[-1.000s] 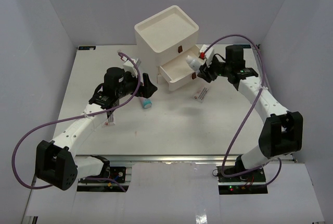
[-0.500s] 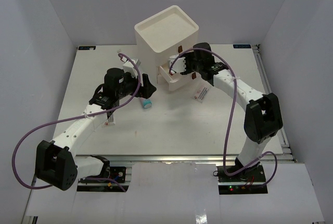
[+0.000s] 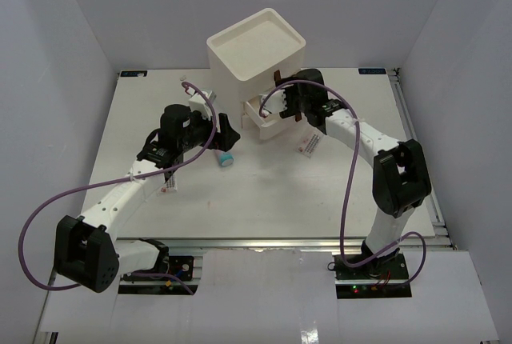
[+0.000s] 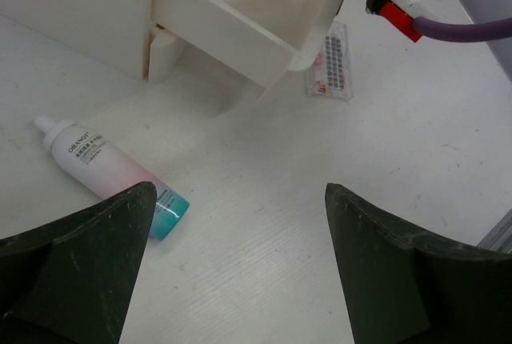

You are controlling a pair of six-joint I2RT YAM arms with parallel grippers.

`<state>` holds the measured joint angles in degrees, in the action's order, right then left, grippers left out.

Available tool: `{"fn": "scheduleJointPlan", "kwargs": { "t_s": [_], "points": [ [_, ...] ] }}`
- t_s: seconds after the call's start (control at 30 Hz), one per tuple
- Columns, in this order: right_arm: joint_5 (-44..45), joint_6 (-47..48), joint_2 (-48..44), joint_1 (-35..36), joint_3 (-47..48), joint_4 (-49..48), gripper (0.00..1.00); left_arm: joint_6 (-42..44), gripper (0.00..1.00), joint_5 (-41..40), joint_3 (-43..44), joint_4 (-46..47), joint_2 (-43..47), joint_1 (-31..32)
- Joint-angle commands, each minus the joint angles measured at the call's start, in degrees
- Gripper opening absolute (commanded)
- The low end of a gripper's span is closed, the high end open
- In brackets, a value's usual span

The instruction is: Organize the makeup

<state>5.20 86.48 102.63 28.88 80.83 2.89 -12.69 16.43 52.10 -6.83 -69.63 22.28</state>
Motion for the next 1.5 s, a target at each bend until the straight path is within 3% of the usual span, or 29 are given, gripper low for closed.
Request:
{"fn": "scheduleJointPlan", "kwargs": {
  "t_s": [0.0, 0.2, 0.33, 0.43, 0.5, 0.63, 0.73, 0.93, 1.47],
  "points": [
    [1.0, -0.2, -4.2, -0.3, -1.1, -5.4, 0.75, 0.5, 0.98, -0.3, -0.3, 0.8, 1.8, -0.2],
    [-3.0, -8.1, -9.6, -1.2, -1.7, -1.6, 0.75, 0.5, 0.98, -0.5, -0.4, 0.8, 1.5, -0.2],
    [-11.1, -27.5, -16.6, -3.0, -1.9, 5.8, 0.73, 0.0, 0.98, -1.0, -0.3, 0.5, 0.8, -0.2],
    [-24.7, -46.4, -22.5, -5.5, -8.1, 9.4, 0.64, -1.5, 0.98, -2.1, -0.3, -0.3, -1.0, -0.2],
    [-32.8, -53.2, -26.4, -7.5, -13.1, 11.1, 0.63, -4.1, 0.98, -4.3, 0.0, -1.8, -2.5, -0.3],
    [-46.0, -62.2, -32.1, -12.8, -22.0, 9.1, 0.66, -11.5, 0.98, -8.4, 1.0, -6.0, -4.5, -0.3],
    [-54.4, -67.9, -35.0, -20.5, -27.7, 4.7, 0.70, -16.3, 0.97, -12.0, 1.4, -8.3, -5.7, -0.4],
    [-59.2, -69.9, -35.1, -27.0, -31.2, 2.0, 0.72, -24.1, 0.86, -15.2, 2.1, -9.5, -11.9, -0.4],
    [-61.4, -67.8, -35.8, -27.9, -31.0, 3.9, 0.73, -27.0, 0.86, -23.4, 13.9, -14.9, -31.7, -0.1]
  ]
}}
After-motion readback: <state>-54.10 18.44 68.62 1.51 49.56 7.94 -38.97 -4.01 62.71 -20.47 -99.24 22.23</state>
